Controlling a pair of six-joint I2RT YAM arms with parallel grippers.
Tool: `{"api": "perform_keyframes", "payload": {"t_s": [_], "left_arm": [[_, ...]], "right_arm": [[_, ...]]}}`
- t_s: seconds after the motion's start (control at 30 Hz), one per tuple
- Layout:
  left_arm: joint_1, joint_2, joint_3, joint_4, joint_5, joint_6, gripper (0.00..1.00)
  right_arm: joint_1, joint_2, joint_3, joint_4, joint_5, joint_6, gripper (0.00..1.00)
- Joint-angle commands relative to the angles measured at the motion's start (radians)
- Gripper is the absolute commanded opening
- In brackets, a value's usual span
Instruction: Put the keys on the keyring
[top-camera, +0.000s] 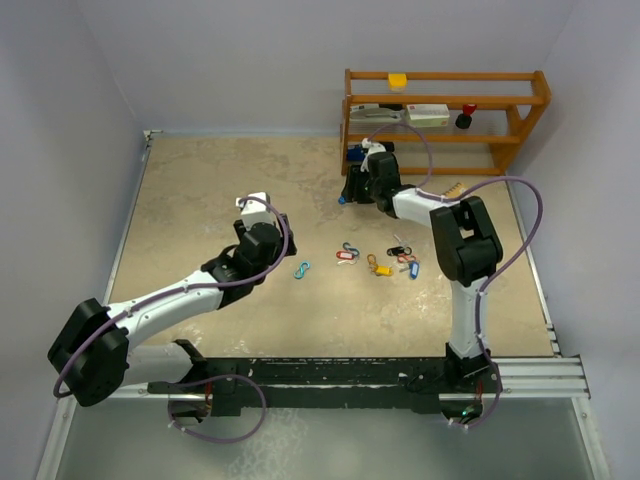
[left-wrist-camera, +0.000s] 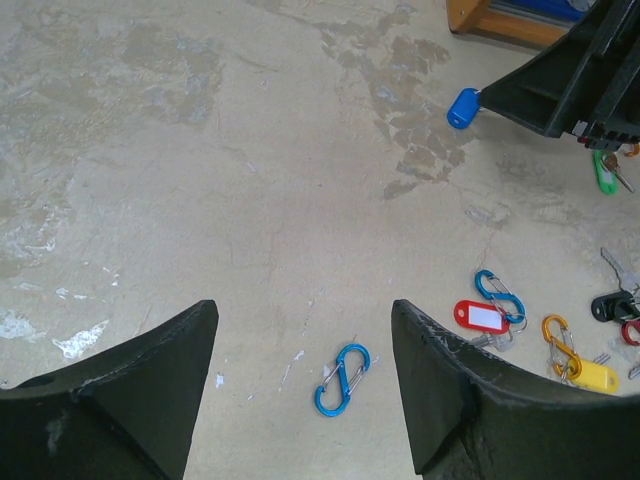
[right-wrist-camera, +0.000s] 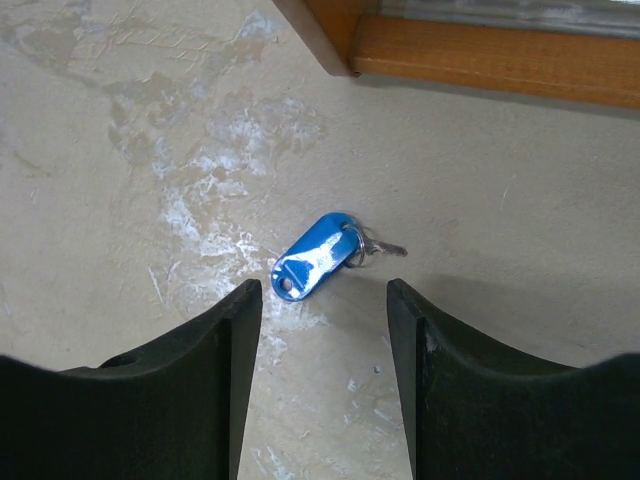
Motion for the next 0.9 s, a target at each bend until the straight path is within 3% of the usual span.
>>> {"api": "perform_keyframes", "payload": {"t_s": [0.0,0.87], "left_arm": [[0.011,-0.004,0.0,0.041,0.005,0.005,0.67],[0.041,0.007,0.009,0.032,0.015,0.021,0.67]], "right_arm": [[-0.022,0.014,0.055,0.03,-0.055,0.031,0.55],[-0.043,0.12,0.118,0.099,-0.139,0.061,0.41]]}}
